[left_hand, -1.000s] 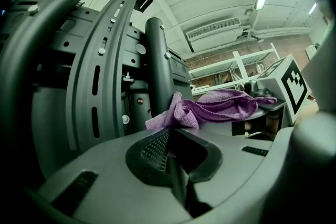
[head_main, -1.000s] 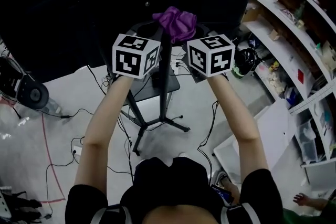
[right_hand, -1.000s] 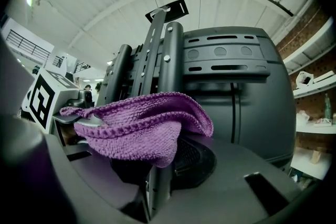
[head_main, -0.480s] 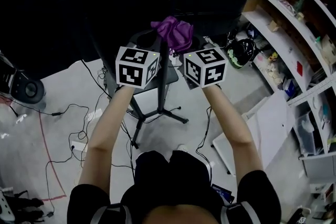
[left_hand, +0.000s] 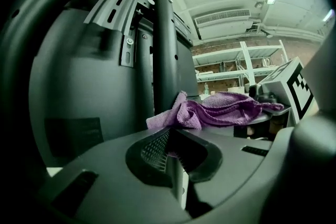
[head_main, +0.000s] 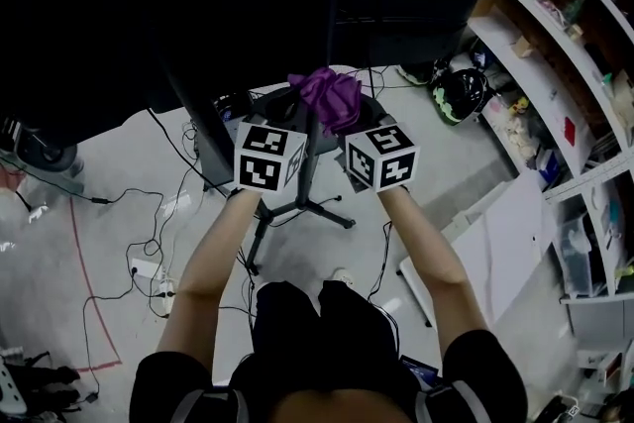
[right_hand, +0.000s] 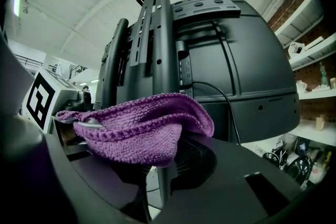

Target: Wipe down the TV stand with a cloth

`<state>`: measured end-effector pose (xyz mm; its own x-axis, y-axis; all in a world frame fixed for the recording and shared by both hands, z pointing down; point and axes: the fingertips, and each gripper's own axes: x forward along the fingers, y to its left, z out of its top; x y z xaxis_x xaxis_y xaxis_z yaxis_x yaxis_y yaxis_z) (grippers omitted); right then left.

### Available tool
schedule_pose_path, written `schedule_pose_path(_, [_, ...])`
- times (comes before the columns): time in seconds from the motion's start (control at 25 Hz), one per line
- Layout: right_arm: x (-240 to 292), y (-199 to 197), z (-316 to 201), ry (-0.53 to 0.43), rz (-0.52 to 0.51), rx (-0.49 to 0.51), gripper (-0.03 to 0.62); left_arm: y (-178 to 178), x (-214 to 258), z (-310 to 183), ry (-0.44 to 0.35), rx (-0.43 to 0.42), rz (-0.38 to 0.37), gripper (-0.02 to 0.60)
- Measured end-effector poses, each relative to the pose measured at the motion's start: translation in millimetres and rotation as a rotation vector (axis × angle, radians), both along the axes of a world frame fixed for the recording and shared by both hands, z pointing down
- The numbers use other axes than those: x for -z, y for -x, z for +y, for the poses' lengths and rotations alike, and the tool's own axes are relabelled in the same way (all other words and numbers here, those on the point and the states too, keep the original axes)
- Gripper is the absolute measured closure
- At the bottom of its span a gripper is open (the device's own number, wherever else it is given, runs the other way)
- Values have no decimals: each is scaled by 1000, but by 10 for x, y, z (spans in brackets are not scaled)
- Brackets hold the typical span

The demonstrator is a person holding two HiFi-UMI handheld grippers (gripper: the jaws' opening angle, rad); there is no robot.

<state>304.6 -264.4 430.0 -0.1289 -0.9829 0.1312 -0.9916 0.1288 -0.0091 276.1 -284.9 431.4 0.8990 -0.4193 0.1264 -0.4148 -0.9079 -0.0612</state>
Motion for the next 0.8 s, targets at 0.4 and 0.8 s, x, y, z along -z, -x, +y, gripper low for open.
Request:
schedule_pose_path(0.4, [-1036, -9, 6, 104, -105, -8, 530, -31, -1035, 5, 71, 54, -84, 575])
schedule_pose_path(0.8, [-1644, 20, 212, 111, -110, -76, 530, 19, -1673, 298, 50, 143, -78, 575])
